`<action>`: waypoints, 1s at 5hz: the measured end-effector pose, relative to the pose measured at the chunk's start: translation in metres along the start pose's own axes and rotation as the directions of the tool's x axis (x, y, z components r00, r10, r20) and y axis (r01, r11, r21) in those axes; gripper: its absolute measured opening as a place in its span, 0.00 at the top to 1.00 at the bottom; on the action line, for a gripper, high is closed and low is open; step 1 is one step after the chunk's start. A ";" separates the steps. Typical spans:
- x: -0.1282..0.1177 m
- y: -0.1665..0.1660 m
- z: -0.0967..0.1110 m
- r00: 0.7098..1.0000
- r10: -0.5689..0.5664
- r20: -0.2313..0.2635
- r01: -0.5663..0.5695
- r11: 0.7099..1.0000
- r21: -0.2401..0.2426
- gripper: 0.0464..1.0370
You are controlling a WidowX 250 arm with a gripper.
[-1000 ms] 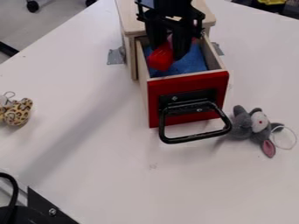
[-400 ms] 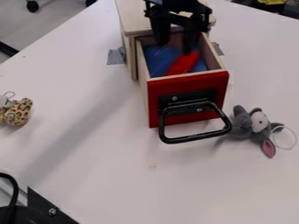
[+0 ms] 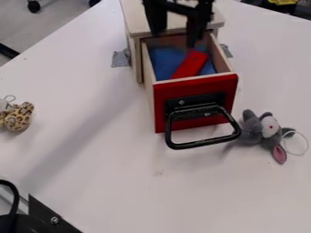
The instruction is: Move the red object to the drawer
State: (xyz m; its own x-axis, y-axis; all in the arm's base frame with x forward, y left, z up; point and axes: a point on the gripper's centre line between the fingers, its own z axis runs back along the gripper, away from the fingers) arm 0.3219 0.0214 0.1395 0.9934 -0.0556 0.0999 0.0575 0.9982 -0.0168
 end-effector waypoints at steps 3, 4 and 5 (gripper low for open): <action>-0.051 0.021 0.039 0.999 0.025 -0.048 -0.019 0.993 0.115 0.04; -0.060 0.037 0.036 0.998 0.045 -0.042 -0.041 0.995 0.093 0.04; -0.061 0.040 0.036 0.998 0.047 -0.039 -0.043 0.995 0.092 0.04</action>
State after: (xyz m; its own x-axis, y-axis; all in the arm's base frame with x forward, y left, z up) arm 0.2605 0.0658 0.1689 0.9982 -0.0098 0.0598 0.0056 0.9975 0.0702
